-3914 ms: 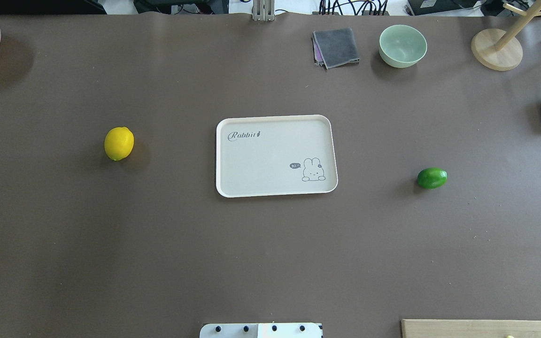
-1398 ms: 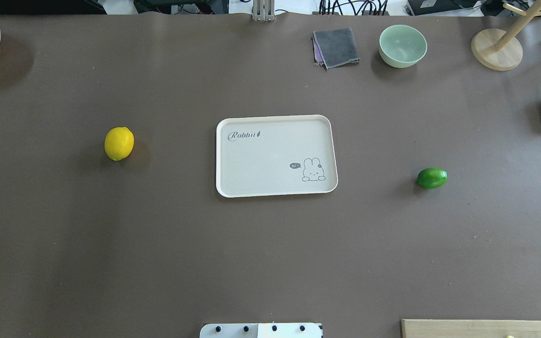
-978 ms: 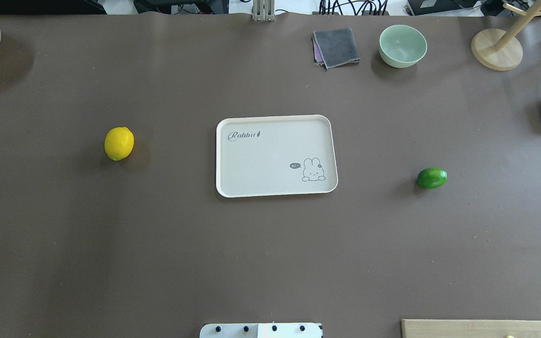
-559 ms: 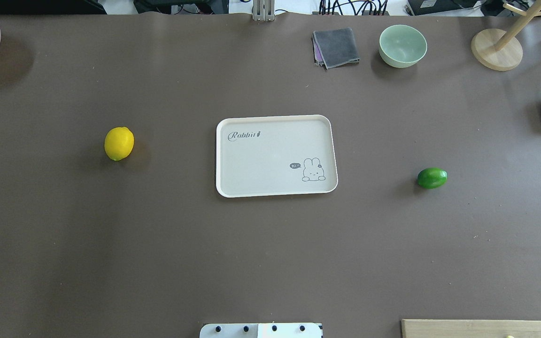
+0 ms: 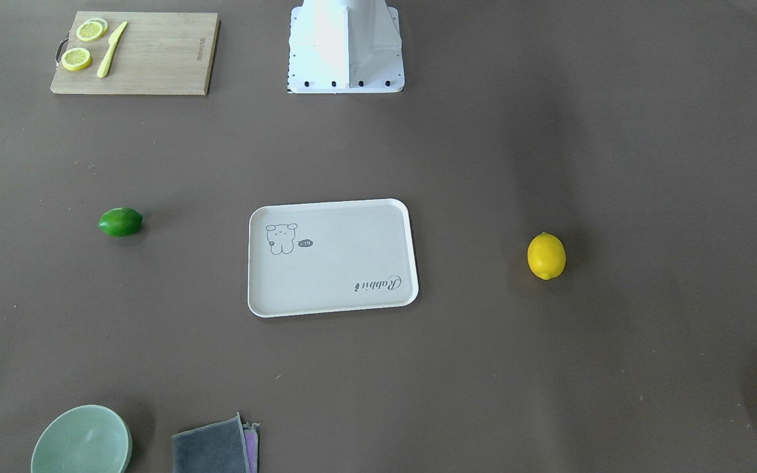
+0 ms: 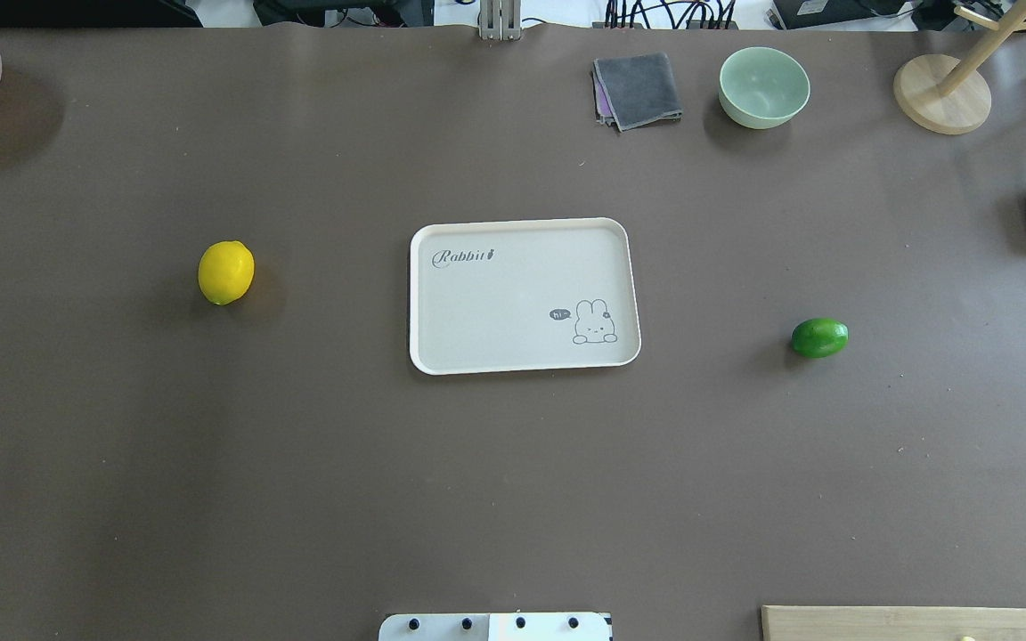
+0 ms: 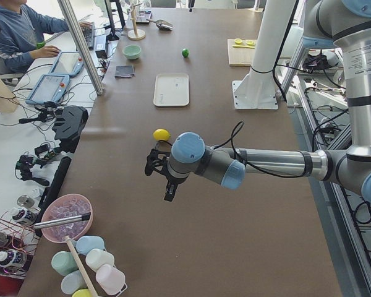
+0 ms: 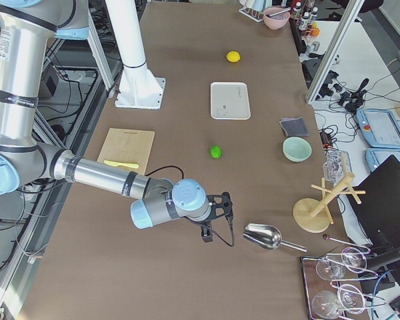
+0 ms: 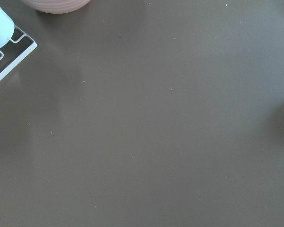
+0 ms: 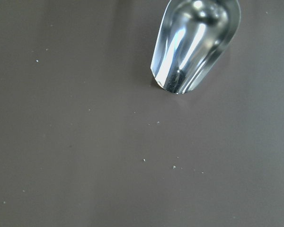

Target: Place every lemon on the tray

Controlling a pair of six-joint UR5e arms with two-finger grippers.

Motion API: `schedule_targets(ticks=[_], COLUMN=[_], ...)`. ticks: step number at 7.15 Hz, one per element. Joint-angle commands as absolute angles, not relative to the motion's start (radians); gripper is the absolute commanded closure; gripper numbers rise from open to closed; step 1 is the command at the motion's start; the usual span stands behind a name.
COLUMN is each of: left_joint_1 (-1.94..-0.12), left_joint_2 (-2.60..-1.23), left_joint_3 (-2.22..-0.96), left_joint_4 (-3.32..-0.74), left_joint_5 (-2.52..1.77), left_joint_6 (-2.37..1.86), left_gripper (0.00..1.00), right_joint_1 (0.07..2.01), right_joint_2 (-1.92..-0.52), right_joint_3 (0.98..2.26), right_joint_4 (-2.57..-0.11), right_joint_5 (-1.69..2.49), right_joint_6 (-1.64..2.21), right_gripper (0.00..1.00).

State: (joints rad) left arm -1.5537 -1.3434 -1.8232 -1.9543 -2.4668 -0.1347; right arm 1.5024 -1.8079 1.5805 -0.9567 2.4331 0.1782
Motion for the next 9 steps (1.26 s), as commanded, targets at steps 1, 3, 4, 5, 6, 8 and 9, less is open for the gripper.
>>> schedule_targets(ticks=[1,3,4,5,6,8,9], left_joint_1=[-1.537,-1.467,-1.409,-1.338,-1.247,-1.093,-1.024], left_joint_2=[-1.344,-1.403,-1.442,-1.497,-1.529,-1.61,-1.64], left_joint_3=[-1.824,-1.822,-1.822,-1.821,-1.822,-1.818,-1.813], left_joint_4=[-1.963,-1.965,-1.994,-2.023,-2.058,-2.069,-2.068], left_joint_5=[-2.468,-2.473,-2.464,-2.438,-2.365,-2.225,-2.18], left_joint_6=[-0.138,-0.334,-0.477,-0.629,-0.696,-0.754,-0.787], left_gripper=[0.02,0.02,0.02,0.03,0.02,0.02,0.02], right_joint_1=[1.372,1.266,1.234,1.18,1.099,1.01,0.956], right_joint_2=[-1.767,-1.746,-1.746,-1.726,-1.691,-1.652,-1.645], right_joint_3=[1.64,1.718,1.761,1.796,1.804,1.805,1.804], right_joint_4=[-0.954,-0.953,-0.953,-0.954,-0.954,-0.957,-0.959], right_joint_5=[2.431,2.43,2.421,2.377,2.306,2.237,2.185], right_joint_6=[0.472,0.807,0.916,1.045,1.193,1.29,1.371], right_gripper=[0.0,0.02,0.02,0.02,0.02,0.05,0.05])
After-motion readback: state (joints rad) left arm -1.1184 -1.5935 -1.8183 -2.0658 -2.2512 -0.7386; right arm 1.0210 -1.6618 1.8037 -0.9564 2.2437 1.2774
